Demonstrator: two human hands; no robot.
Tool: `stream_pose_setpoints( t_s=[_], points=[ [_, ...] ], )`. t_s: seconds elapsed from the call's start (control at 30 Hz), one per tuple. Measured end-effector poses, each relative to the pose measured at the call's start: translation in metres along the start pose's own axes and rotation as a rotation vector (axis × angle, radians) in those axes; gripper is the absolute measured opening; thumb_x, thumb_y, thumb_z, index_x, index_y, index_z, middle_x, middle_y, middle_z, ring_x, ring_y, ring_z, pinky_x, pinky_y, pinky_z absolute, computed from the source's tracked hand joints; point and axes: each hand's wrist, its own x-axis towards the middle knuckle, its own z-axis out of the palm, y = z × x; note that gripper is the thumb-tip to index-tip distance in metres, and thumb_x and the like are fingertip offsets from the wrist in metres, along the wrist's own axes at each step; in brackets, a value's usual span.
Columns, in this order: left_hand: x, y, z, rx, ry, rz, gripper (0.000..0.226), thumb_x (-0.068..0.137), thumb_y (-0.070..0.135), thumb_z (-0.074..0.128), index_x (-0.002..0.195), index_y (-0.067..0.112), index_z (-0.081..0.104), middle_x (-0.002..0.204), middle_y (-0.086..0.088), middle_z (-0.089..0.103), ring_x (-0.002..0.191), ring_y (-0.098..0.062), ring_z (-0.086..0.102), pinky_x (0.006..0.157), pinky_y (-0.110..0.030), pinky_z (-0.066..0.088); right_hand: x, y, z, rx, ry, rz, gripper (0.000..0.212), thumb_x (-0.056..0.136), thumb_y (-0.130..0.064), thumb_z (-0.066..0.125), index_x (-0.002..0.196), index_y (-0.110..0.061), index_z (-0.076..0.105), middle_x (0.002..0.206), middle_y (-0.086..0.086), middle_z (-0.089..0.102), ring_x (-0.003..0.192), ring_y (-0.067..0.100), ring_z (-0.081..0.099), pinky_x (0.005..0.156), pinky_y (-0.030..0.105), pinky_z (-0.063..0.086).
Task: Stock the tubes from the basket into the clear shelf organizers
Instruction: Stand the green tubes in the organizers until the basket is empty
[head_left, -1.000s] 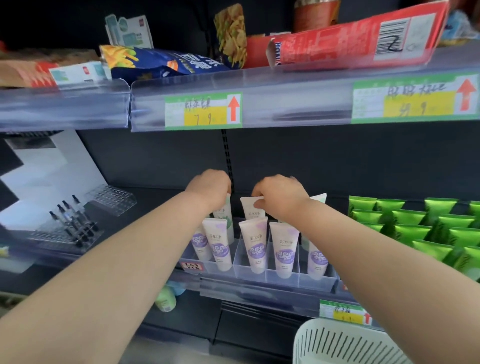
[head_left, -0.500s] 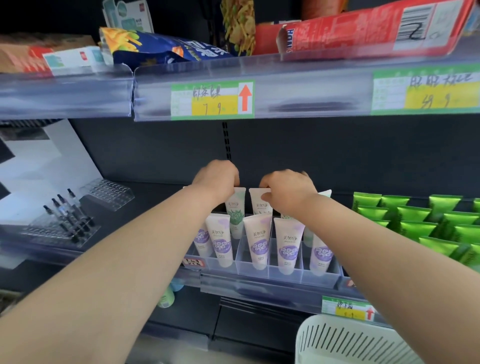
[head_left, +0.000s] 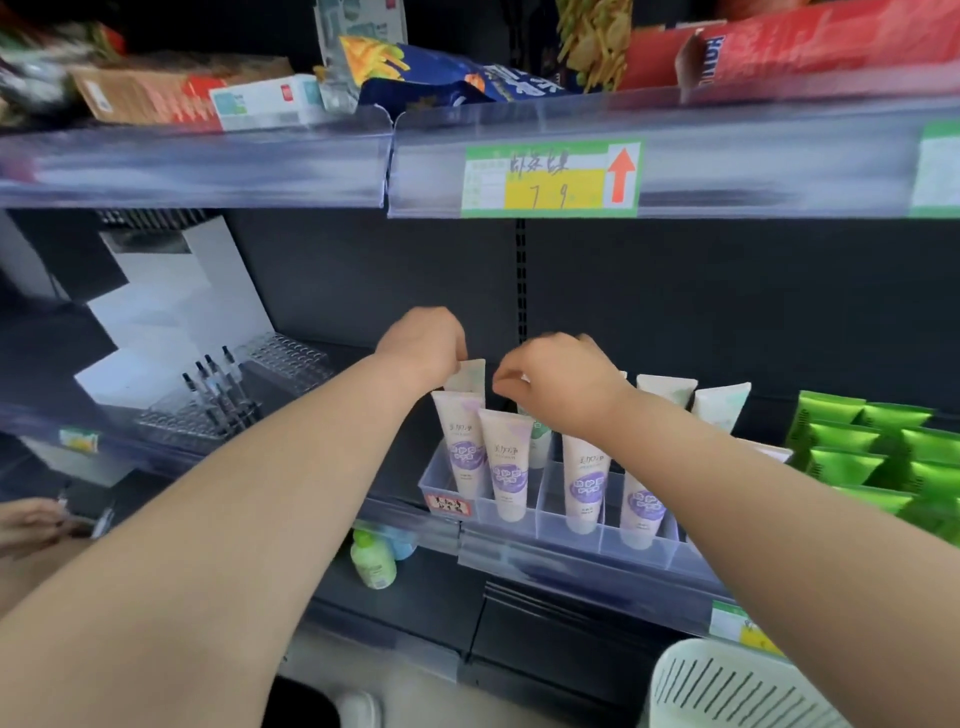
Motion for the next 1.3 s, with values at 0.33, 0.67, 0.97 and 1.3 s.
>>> stream_pose_setpoints(
  t_s=[0.33, 0.67, 0.97, 1.3],
  points=[
    [0.004, 0.012, 0.012, -0.014, 0.055, 0.051, 0.021, 0.085, 0.003, 0.056, 0.094, 0.015, 0.070, 0.105, -0.009, 0.065, 0.094, -0.029, 0.062, 0.082, -0.036, 0.053, -0.018, 0.002, -0.005, 0.034, -0.043, 0.028, 0.031, 0.092, -0.039, 0.046, 0.085, -0.021, 0.070, 0.086, -0.006, 0.067, 0.080, 0.019, 0.058, 0.077, 0.032, 0.042],
    [-0.017, -0.009, -0.014, -0.270, -0.136, 0.167, 0.012, 0.073, 0.031, 0.081, 0.081, 0.026, 0.074, 0.079, 0.018, 0.067, 0.083, -0.005, 0.063, 0.076, -0.025, 0.052, -0.026, -0.015, 0.007, -0.089, -0.128, 0.063, 0.021, 0.091, -0.037, 0.051, 0.094, -0.023, 0.066, 0.090, -0.001, 0.065, 0.082, 0.021, 0.057, 0.071, 0.030, 0.034],
    [-0.028, -0.004, -0.005, -0.047, -0.176, 0.227, 0.013, 0.088, 0.018, 0.064, 0.094, 0.021, 0.075, 0.087, 0.013, 0.061, 0.088, -0.012, 0.057, 0.081, -0.032, 0.051, -0.033, -0.014, 0.003, -0.066, -0.144, 0.098, 0.018, 0.091, -0.033, 0.051, 0.092, -0.024, 0.066, 0.087, -0.003, 0.064, 0.081, 0.019, 0.053, 0.081, 0.034, 0.037],
    [-0.040, 0.005, -0.010, -0.120, -0.156, 0.250, 0.008, 0.085, 0.024, 0.069, 0.090, 0.023, 0.075, 0.077, 0.021, 0.060, 0.082, -0.007, 0.059, 0.075, -0.026, 0.049, -0.050, -0.005, -0.008, -0.015, -0.096, 0.138, 0.033, 0.092, -0.044, 0.047, 0.117, -0.029, 0.061, 0.111, -0.005, 0.065, 0.104, 0.020, 0.057, 0.088, 0.036, 0.039]
  ],
)
